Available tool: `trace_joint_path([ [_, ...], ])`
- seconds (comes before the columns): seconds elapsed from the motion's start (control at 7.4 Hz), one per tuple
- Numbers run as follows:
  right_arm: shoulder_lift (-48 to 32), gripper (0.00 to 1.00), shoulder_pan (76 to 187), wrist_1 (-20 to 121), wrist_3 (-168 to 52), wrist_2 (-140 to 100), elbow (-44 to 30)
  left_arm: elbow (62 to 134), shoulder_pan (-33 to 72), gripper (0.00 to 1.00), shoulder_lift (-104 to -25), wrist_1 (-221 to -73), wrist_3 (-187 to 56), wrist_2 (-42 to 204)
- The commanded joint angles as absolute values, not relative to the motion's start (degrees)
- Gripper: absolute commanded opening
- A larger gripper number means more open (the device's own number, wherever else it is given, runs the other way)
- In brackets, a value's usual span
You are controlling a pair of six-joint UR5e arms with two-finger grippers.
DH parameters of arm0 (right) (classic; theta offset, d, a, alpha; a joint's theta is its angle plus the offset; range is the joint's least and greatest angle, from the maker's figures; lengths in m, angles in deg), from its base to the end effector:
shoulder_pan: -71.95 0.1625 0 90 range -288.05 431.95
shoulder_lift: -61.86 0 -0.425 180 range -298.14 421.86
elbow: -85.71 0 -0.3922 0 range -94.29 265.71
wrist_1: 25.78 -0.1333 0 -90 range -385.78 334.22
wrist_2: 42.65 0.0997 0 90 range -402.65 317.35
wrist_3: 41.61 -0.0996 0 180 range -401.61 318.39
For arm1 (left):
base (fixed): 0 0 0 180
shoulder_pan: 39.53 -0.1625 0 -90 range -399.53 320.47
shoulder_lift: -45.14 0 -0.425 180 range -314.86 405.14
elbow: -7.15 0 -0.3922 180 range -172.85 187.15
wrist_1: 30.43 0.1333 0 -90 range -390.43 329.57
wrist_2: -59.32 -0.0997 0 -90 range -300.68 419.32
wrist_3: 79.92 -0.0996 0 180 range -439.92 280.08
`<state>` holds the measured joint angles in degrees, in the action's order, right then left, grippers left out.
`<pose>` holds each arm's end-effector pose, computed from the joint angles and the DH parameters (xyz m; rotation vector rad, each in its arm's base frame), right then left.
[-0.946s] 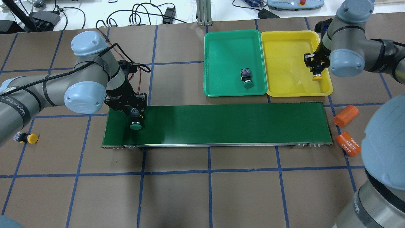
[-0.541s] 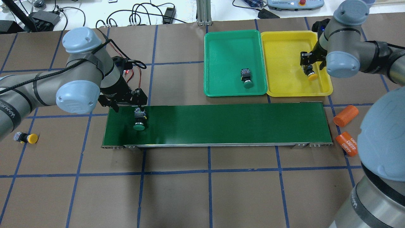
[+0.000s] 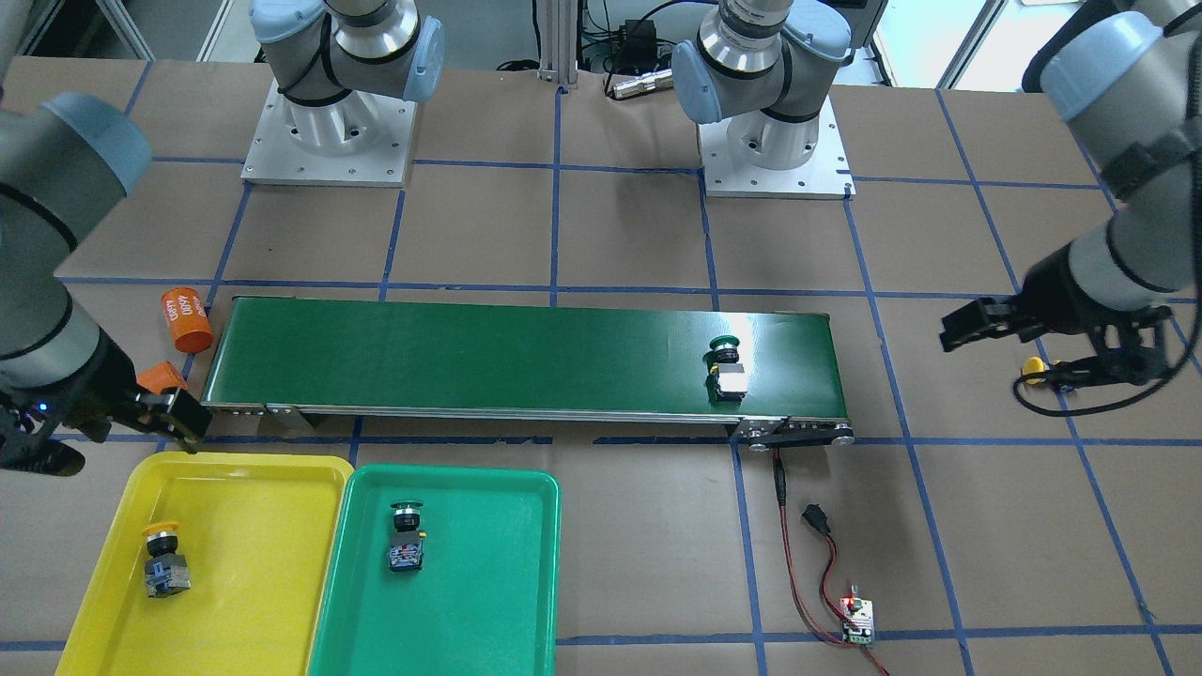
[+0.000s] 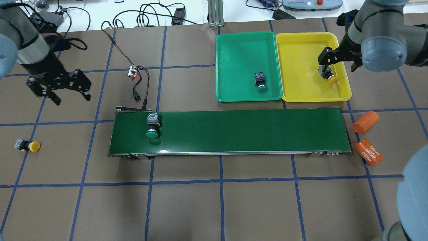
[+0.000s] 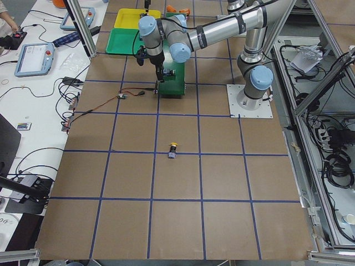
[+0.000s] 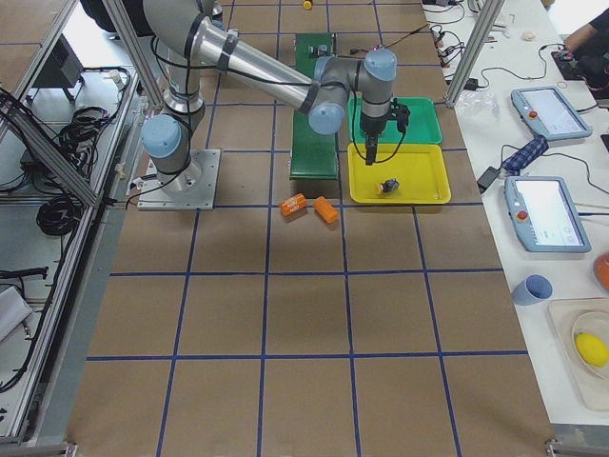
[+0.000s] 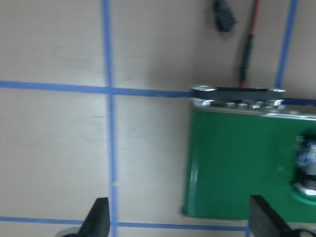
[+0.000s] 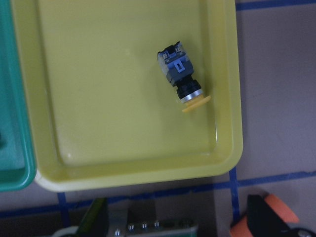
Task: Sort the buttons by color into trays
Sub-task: 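Open the right gripper in the yellow tray while left moves to the table's yellow switch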
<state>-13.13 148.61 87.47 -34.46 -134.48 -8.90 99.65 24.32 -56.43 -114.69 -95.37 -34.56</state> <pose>-0.0084 -0.5995 0.3483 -0.1688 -3.0931 0.0878 0.1288 -0.5494 0.3708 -0.2832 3.1071 0.2499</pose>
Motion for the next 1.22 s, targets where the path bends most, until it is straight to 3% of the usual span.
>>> trace_joint_path([
  [0.0,-21.9,1.00,149.2,75.3,-34.7,-134.5,-9.1,100.7,14.3,1.00,-59.1,-103.1,-93.7,-35.9],
  [0.41,-33.2,1.00,149.2,66.6,-34.9,-134.6,-12.2,99.6,7.1,1.00,-65.1,-102.9,-77.3,-33.4],
  [1.08,-30.5,1.00,149.3,67.7,-35.1,-134.8,-15.0,101.2,4.8,1.00,-71.0,-90.7,-57.5,-33.1],
])
